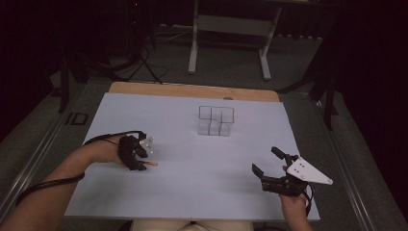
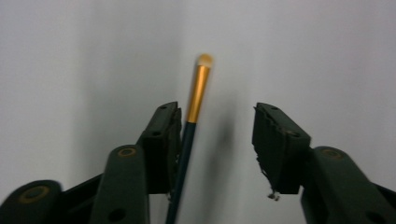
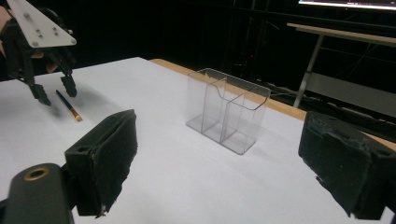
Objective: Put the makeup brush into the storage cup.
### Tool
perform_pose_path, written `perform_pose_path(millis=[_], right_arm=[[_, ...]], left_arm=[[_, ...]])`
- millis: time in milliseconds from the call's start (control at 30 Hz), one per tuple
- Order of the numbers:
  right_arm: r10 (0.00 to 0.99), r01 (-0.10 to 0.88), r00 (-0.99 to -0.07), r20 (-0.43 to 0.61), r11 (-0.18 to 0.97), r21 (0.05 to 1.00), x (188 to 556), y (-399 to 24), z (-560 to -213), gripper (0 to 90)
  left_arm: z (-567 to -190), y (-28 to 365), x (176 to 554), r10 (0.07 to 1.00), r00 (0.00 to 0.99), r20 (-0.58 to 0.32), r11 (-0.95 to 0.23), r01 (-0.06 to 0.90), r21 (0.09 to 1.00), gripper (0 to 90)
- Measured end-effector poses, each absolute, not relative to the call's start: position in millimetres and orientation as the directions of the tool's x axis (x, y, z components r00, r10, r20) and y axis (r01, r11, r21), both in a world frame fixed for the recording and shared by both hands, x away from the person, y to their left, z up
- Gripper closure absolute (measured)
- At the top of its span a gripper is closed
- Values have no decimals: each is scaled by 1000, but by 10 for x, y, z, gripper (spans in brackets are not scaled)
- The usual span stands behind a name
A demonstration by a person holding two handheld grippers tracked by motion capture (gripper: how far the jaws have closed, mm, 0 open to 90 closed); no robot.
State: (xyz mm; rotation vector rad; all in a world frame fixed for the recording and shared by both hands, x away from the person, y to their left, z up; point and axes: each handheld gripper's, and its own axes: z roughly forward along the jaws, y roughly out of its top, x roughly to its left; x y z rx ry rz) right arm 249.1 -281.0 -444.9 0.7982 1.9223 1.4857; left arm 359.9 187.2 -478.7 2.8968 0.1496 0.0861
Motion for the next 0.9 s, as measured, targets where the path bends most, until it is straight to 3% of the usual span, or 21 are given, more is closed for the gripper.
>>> perform_pose_path(millis=[567,900], right_arm=[[750,111,-657,-81,202,973,2494,-2813,-4451,117],[748,112,-659,-79,201,973,2495,-2817,-4452,117]], left_arm=[[-4953,1731,3703,46,997,54,-994,40,104,671],[-4983,1639,3750,17,1000,2,-999,17,37,794]])
